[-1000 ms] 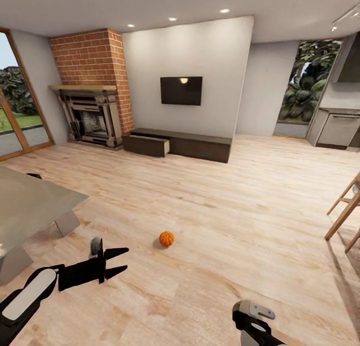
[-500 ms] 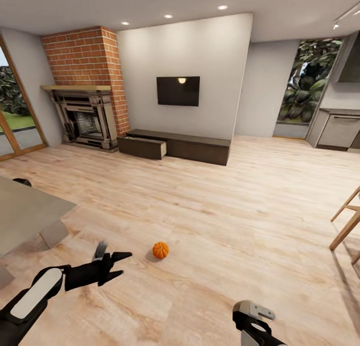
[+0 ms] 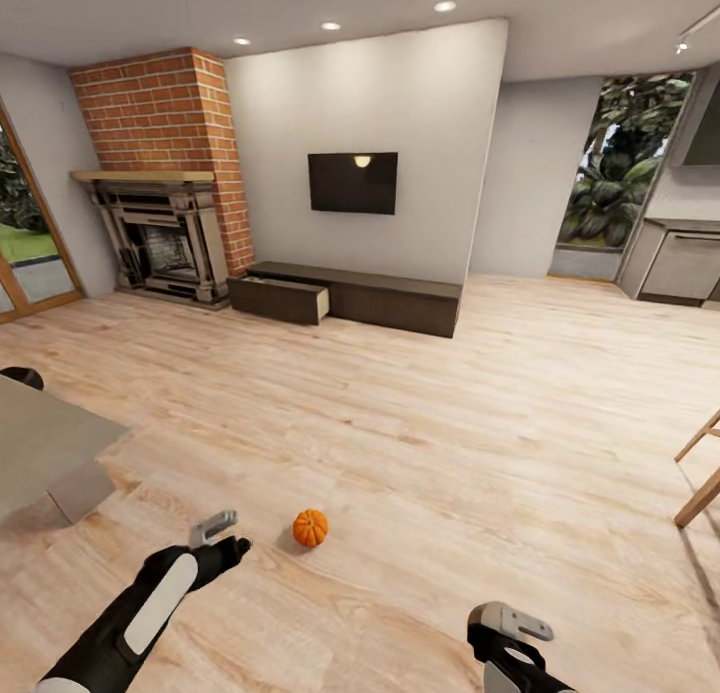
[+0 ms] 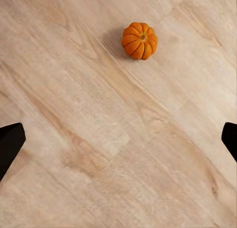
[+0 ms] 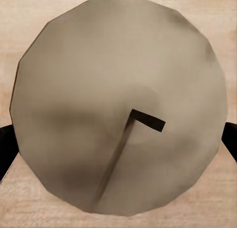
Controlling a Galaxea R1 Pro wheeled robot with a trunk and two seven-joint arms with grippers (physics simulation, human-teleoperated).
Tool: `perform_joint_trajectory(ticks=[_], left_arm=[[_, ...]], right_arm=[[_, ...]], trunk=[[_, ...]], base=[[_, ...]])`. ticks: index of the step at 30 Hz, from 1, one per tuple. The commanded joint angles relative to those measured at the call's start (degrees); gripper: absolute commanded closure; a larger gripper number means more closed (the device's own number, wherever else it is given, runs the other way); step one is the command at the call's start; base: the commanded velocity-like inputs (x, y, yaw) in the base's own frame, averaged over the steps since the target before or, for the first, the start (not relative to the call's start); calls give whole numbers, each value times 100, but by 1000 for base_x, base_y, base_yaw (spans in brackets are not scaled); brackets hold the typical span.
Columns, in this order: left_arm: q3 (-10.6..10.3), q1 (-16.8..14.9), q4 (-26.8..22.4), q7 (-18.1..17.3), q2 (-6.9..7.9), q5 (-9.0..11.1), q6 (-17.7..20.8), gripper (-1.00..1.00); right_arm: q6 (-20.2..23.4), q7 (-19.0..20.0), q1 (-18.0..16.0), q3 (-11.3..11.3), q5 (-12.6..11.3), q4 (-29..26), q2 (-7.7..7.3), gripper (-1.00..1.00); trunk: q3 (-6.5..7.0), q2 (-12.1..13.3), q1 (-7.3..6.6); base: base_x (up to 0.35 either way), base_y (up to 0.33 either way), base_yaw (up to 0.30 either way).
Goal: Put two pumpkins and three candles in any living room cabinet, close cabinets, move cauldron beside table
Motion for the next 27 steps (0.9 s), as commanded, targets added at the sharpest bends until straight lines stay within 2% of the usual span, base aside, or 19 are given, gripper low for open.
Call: perform_joint_trajectory(ticks=[1, 2, 4, 8, 10, 11, 15, 16, 18, 27], left_arm=[[-23, -11, 195, 100, -60, -163, -136, -100], [-23, -20, 497, 130, -120, -376, -286, -100], [-23, -28, 820, 146, -158, -510, -538, -100], [-24, -32, 1404, 124, -184, -582, -1090, -100], [-30, -32, 1550, 104, -205, -592, -1183, -100], [-37, -33, 1587, 99, -246, -598, -1210, -100], [-82, -33, 1888, 92, -563, -637, -1415, -100], [-111, -33, 1950, 91, -627, -686, -1517, -100], [-196, -33, 2043, 91, -737, -914, -1700, -100], [-232, -24, 2200, 90, -767, -1018, -1764, -100]], right_arm=[[-24, -15, -4, 59, -53, 0, 0, 100], [-25, -18, -4, 59, -53, 0, 9, 100], [-26, -21, -4, 59, -53, 0, 15, 100], [-22, -20, -4, 47, -65, 0, 1, 100], [-20, -17, -4, 43, -69, 0, 0, 100], [-19, -16, -4, 43, -70, 0, 1, 100], [-29, -23, -4, 51, -67, 0, 27, 100], [-34, -23, -4, 54, -64, 0, 32, 100], [-53, -21, -4, 58, -63, 0, 40, 100], [-52, -23, -4, 50, -71, 0, 42, 100]], trunk=[[-5, -3, 3], [-5, -3, 3], [-5, -3, 3], [-5, -3, 3], [-5, -3, 3], [-5, -3, 3], [-10, -3, 3], [-15, -3, 3], [-21, -3, 3], [-24, -3, 3]], base=[[337, -80, 0], [337, -80, 0], [337, -80, 0], [337, -80, 0], [337, -80, 0], [337, -80, 0], [335, -108, 0], [323, -151, 0], [314, -173, 0], [299, -193, -18]])
